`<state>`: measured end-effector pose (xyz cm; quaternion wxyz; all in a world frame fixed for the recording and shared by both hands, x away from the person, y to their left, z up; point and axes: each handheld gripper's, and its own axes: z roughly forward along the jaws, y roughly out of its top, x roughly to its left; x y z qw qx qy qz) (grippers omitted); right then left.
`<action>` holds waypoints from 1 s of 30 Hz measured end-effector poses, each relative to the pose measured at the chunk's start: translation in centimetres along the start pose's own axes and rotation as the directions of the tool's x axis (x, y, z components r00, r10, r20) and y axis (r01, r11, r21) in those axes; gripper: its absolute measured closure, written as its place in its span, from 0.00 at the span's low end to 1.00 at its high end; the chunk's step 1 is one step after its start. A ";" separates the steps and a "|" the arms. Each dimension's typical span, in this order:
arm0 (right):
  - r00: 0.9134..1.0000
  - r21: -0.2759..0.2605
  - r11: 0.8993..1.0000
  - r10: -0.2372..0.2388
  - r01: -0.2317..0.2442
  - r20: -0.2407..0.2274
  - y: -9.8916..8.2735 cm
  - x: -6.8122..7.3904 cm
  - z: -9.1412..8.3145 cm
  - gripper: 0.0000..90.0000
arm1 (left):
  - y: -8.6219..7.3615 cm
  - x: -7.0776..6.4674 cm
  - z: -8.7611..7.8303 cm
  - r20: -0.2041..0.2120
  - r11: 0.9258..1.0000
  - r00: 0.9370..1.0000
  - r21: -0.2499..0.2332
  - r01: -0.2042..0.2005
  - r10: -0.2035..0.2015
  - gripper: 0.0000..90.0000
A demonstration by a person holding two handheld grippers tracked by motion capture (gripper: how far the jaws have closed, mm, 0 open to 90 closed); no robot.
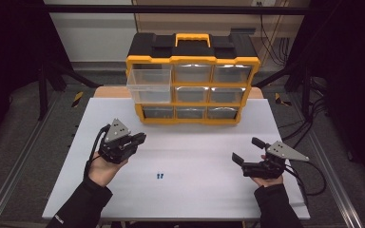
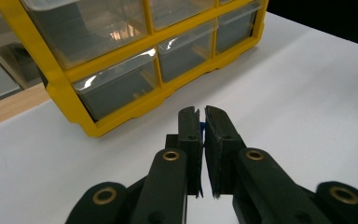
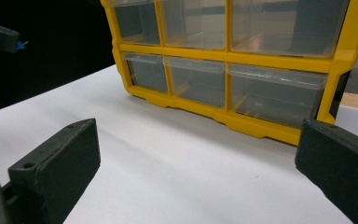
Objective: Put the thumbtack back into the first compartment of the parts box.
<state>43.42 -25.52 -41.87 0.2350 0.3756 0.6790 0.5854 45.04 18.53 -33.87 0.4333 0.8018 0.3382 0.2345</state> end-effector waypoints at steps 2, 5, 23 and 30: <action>1.000 -0.001 1.000 -0.003 0.003 -0.001 0.0 0.0 0.0 0.01 | 0.4 0.0 -0.1 0.000 1.000 1.000 -0.004 -0.009 0.009 0.94; 1.000 0.000 1.000 -0.003 0.003 -0.001 0.0 0.0 0.0 0.01 | 0.9 0.2 -0.3 0.000 1.000 1.000 0.005 -0.025 0.025 0.94; 1.000 -0.001 1.000 -0.002 0.002 0.000 0.0 0.0 0.0 0.01 | 4.8 1.0 -2.2 -0.011 0.996 0.996 -0.018 -0.083 0.083 0.94; 1.000 0.003 1.000 0.006 -0.006 0.005 0.0 0.1 0.1 0.01 | 6.4 1.3 -2.9 -0.011 0.997 0.997 -0.021 -0.077 0.077 0.94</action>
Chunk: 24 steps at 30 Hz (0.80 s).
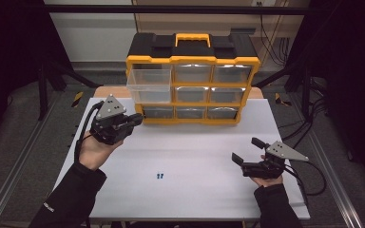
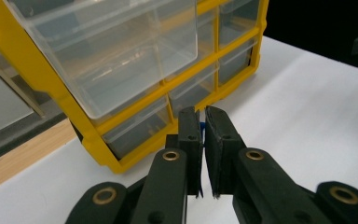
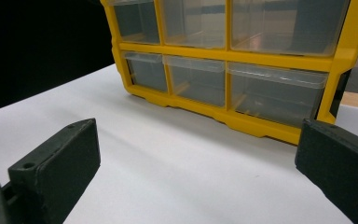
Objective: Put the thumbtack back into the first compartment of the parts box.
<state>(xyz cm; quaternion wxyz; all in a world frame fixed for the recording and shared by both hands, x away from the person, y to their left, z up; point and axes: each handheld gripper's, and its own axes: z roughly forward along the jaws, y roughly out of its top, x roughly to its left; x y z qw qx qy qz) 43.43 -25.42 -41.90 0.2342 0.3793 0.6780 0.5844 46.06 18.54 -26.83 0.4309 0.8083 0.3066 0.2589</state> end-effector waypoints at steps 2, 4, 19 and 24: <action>1.000 -0.003 1.000 -0.007 0.007 -0.002 0.0 -0.1 0.0 0.01 | 0.5 0.1 -0.2 -0.006 1.000 1.000 -0.009 -0.001 0.001 0.94; 1.000 -0.002 1.000 -0.005 0.005 -0.002 0.0 -0.1 0.0 0.01 | 0.8 0.1 -0.4 -0.007 1.000 1.000 -0.009 -0.008 0.007 0.94; 1.000 -0.004 1.000 -0.004 0.004 -0.005 0.0 0.0 0.0 0.01 | 3.6 0.6 -1.2 -0.018 0.999 1.000 -0.036 -0.014 0.014 0.94; 1.000 -0.002 1.000 -0.004 0.004 -0.003 0.0 -0.1 0.0 0.01 | 4.4 0.9 -1.4 -0.023 0.999 1.000 -0.048 -0.011 0.010 0.94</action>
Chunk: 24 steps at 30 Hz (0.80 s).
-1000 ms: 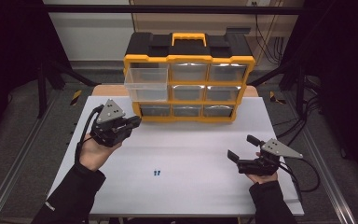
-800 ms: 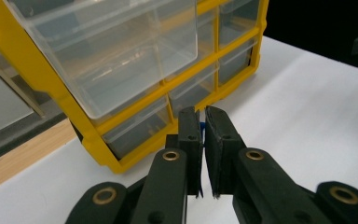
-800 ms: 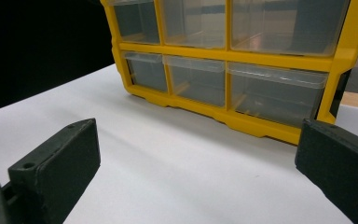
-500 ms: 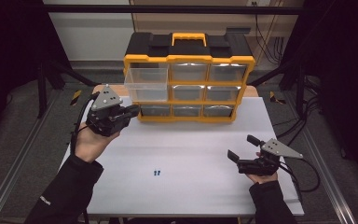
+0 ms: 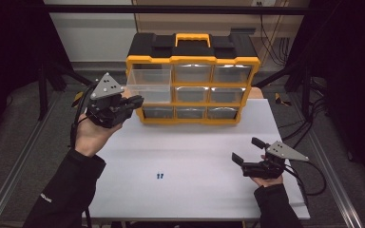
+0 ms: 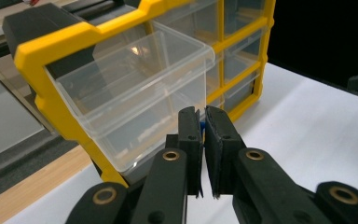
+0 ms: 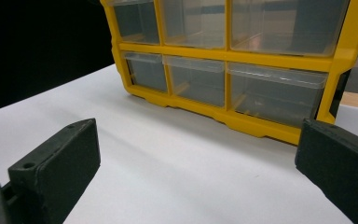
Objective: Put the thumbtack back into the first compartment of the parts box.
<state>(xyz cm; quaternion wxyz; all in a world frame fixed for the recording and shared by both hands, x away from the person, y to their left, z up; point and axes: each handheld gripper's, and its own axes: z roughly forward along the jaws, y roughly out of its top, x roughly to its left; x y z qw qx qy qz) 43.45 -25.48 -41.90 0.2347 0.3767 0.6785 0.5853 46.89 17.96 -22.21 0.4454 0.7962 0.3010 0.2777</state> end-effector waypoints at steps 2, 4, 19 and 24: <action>1.000 0.000 1.000 0.001 -0.001 -0.001 0.0 0.0 0.0 0.01 | 0.3 0.1 0.0 -0.007 1.000 1.000 0.003 -0.004 0.004 0.94; 1.000 -0.002 1.000 -0.002 0.002 0.001 0.0 0.0 0.0 0.01 | 0.6 0.3 0.0 -0.011 1.000 1.000 0.003 -0.005 0.005 0.94; 1.000 0.001 1.000 0.000 0.000 0.006 0.0 0.0 0.1 0.00 | 2.8 1.1 0.8 -0.023 1.000 0.999 -0.004 -0.023 0.023 0.94; 1.000 0.000 1.000 0.001 -0.001 0.006 0.0 0.0 0.1 0.01 | 3.5 1.3 1.0 -0.034 0.999 0.999 0.000 -0.035 0.035 0.94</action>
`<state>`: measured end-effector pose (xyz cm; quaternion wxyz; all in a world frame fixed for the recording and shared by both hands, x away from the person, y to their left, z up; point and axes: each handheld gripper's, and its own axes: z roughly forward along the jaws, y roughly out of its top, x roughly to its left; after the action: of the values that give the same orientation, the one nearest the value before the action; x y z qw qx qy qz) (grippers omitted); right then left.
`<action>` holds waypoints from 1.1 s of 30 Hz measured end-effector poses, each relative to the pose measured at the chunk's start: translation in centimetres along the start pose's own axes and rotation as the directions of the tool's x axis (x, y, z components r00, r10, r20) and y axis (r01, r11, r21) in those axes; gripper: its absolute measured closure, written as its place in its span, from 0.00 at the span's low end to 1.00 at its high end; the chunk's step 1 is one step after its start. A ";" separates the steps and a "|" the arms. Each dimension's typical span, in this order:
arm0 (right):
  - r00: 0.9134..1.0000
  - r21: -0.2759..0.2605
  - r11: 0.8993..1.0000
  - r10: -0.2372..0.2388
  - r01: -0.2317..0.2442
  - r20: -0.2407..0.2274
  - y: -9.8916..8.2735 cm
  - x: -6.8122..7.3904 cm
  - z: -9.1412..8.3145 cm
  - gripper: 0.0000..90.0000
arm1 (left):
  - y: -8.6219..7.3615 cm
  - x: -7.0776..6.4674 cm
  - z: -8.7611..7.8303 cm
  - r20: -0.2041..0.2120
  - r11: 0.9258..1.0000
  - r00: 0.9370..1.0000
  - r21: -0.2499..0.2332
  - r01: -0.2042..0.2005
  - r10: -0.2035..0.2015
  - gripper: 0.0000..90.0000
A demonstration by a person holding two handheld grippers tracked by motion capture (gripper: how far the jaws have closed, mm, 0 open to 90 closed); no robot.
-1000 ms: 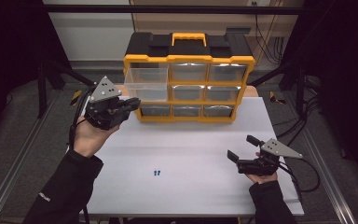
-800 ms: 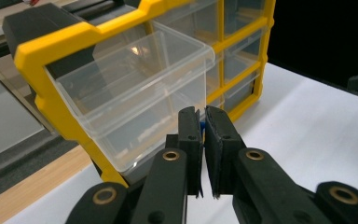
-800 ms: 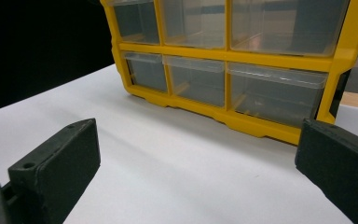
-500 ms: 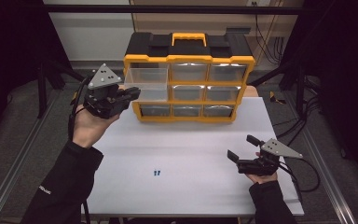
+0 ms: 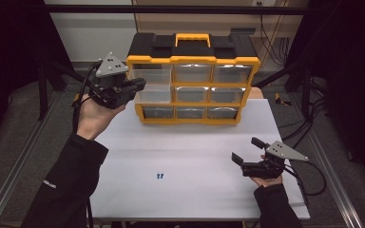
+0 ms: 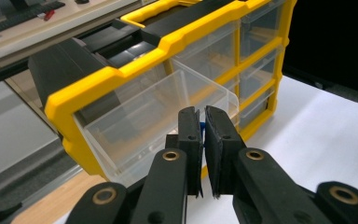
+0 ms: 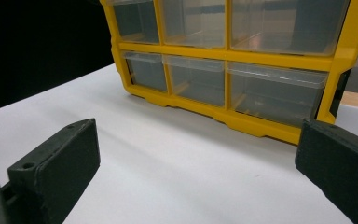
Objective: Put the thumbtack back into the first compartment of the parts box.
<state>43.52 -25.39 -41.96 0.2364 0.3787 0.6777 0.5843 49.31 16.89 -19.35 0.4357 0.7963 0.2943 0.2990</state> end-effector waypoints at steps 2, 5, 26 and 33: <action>1.000 0.001 1.000 0.000 0.000 -0.002 0.0 0.0 0.0 0.00 | 0.2 0.1 0.1 -0.001 1.000 1.000 0.000 -0.006 0.006 0.94; 1.000 0.003 1.000 0.000 0.000 -0.004 0.0 0.0 0.0 0.00 | 0.6 0.4 0.4 -0.004 1.000 1.000 0.006 -0.013 0.013 0.94; 1.000 0.001 1.000 0.008 -0.008 -0.006 0.0 0.0 0.0 0.00 | 1.1 2.9 3.7 -0.036 0.996 0.999 0.086 -0.005 0.008 0.94; 1.000 0.001 1.000 0.006 -0.006 -0.007 0.0 0.0 0.0 0.00 | 0.5 3.4 5.0 -0.047 0.993 0.999 0.118 -0.014 0.019 0.94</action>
<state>43.53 -25.39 -41.94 0.2320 0.3787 0.6779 0.5858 55.31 16.57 -20.39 0.3783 0.8156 0.3153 0.3038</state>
